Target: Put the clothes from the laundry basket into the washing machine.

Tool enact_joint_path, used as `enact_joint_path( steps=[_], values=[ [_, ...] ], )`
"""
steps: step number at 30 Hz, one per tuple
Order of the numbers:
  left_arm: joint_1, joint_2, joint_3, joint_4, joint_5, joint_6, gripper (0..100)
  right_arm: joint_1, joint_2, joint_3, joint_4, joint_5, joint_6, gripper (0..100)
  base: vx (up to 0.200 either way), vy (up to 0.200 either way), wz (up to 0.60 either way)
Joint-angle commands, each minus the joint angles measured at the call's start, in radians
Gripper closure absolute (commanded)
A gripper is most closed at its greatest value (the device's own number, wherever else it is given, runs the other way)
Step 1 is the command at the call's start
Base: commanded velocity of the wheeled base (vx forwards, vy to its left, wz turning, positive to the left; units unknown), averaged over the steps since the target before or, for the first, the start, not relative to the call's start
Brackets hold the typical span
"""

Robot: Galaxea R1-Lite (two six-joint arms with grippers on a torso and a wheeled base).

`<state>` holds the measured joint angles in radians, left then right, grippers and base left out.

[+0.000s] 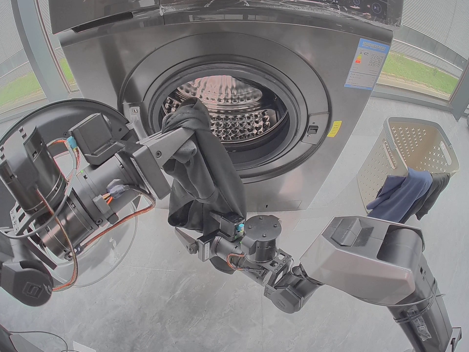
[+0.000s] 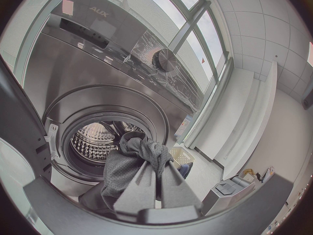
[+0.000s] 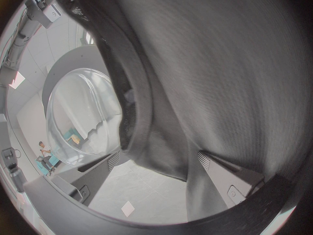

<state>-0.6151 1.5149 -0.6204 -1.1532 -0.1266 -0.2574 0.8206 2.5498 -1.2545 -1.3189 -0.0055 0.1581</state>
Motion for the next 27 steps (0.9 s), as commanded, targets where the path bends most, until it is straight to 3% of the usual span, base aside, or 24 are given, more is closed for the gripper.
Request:
enact_joint_path(
  steps=[1,11,27],
  values=[
    [-0.002,-0.019,0.007,-0.002,-0.001,0.0,100,-0.021,0.052,-0.04,0.0,-0.001,-0.012,0,0.0,0.0,0.0],
    [0.002,-0.027,0.018,0.0,-0.001,-0.002,100,-0.003,0.066,-0.074,-0.002,-0.001,-0.028,0,0.0,0.0,0.0],
    [0.009,-0.028,0.018,-0.002,-0.001,-0.003,100,-0.006,0.158,-0.206,0.015,-0.008,-0.051,0,0.0,0.0,0.0]
  ],
)
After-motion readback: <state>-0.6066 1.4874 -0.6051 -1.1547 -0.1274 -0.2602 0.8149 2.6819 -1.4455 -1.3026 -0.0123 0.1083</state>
